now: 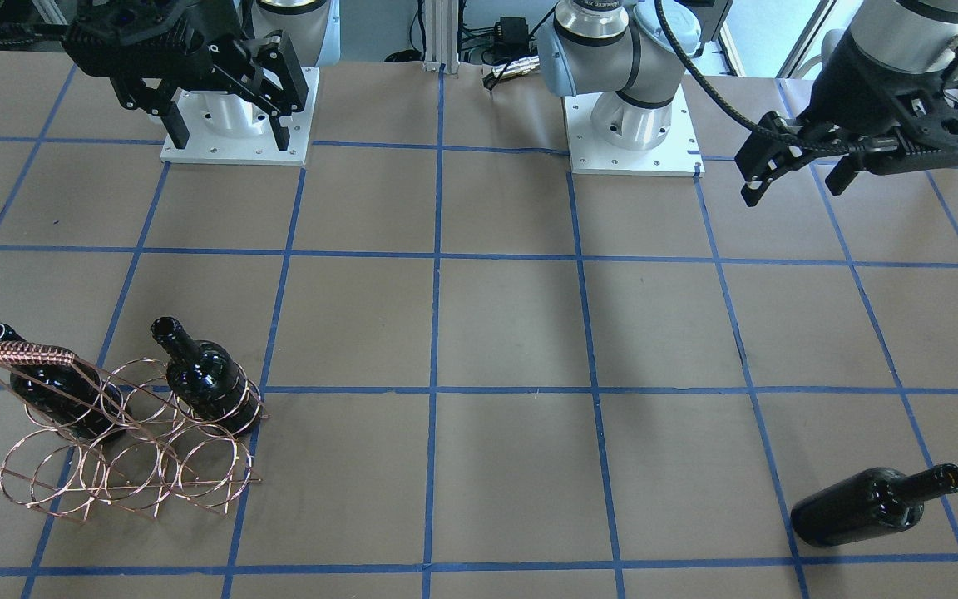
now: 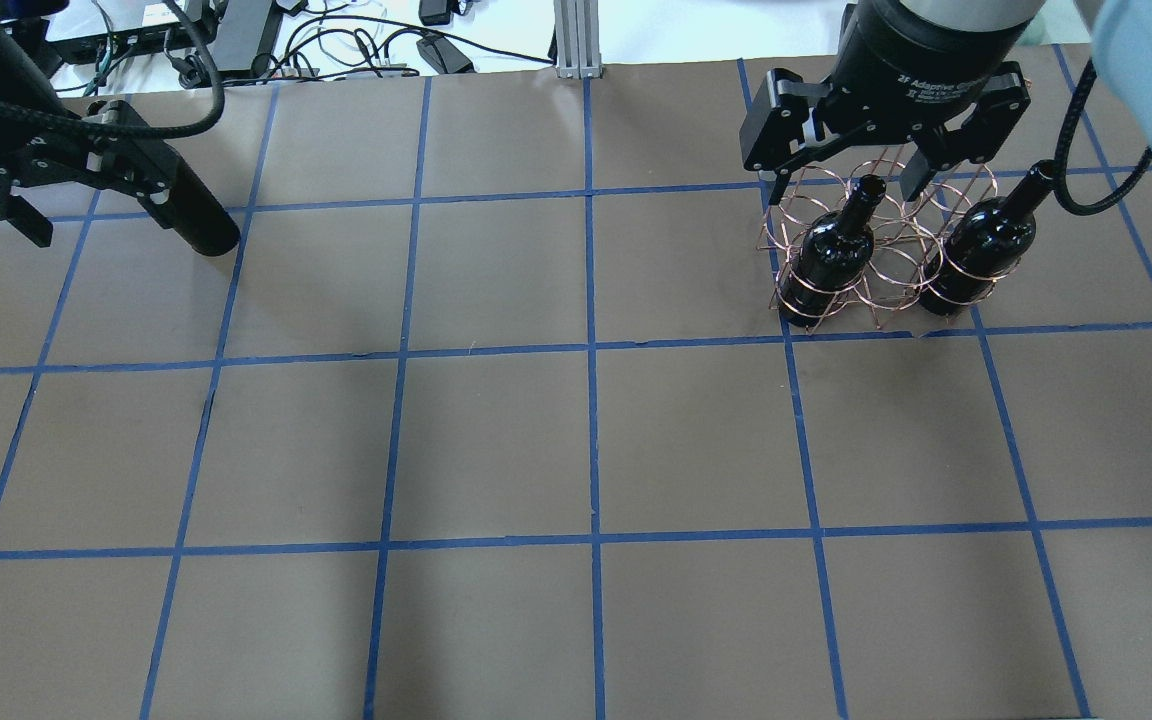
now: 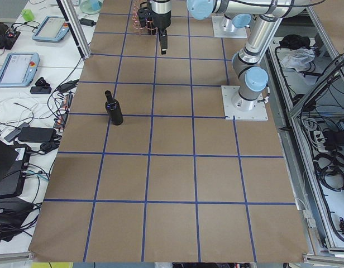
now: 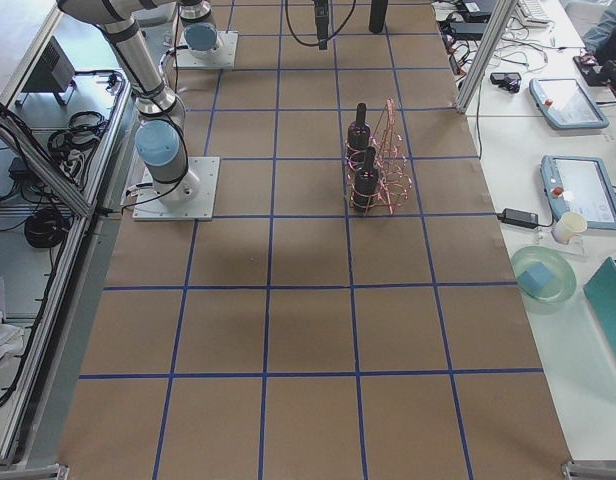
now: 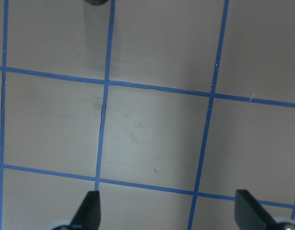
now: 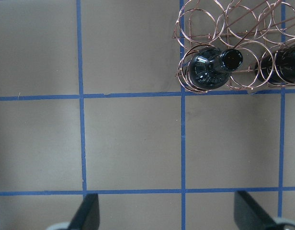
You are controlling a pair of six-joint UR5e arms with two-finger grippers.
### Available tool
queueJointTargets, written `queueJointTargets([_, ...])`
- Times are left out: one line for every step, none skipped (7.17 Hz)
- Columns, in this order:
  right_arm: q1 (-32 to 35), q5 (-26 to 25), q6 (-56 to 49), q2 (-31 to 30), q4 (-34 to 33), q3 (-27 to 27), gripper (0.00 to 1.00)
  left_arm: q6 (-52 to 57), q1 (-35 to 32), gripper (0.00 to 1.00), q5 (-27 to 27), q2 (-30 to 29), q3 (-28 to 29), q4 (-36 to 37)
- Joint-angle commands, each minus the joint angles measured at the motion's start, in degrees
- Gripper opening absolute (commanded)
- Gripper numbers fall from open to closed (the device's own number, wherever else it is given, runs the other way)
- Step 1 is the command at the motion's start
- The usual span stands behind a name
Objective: Place wine into wine basket
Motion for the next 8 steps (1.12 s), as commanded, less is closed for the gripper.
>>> queueJointTargets([0.00, 0.20, 0.00, 0.00, 0.02, 0.24, 1.00, 2.53, 1.86, 1.00, -0.26, -2.04, 0.42, 4.34])
queueJointTargets([-0.09, 0.30, 0.00, 0.09, -0.07, 0.67, 1.00, 2.97, 2.12, 1.00, -0.61, -3.97, 0.51, 6.97])
queueJointTargets([-0.09, 0.21, 0.00, 0.00, -0.07, 0.68, 1.00, 5.07, 2.30, 1.00, -0.79, -6.52, 2.86, 7.87])
queueJointTargets([-0.09, 0.12, -0.09, 0.00, -0.07, 0.68, 1.00, 6.65, 3.26, 1.00, -0.79, -10.11, 7.67, 7.79])
queueJointTargets([0.00, 0.38, -0.61, 0.09, -0.07, 0.76, 1.00, 10.50, 5.27, 1.00, -0.96, -13.71, 10.85, 7.88])
queueJointTargets([0.00, 0.38, -0.88, 0.00, -0.07, 0.76, 1.00, 11.23, 7.20, 1.00, -4.45, -16.27, 12.02, 8.57])
queueJointTargets([0.00, 0.21, -0.79, -0.09, 0.10, 0.76, 1.00, 11.41, 8.70, 1.00, -9.01, -19.08, 12.29, 11.63])
queueJointTargets([-0.09, 0.21, -0.70, -0.09, 0.28, 0.76, 1.00, 13.68, 8.98, 1.00, -8.79, -22.24, 12.29, 15.75])
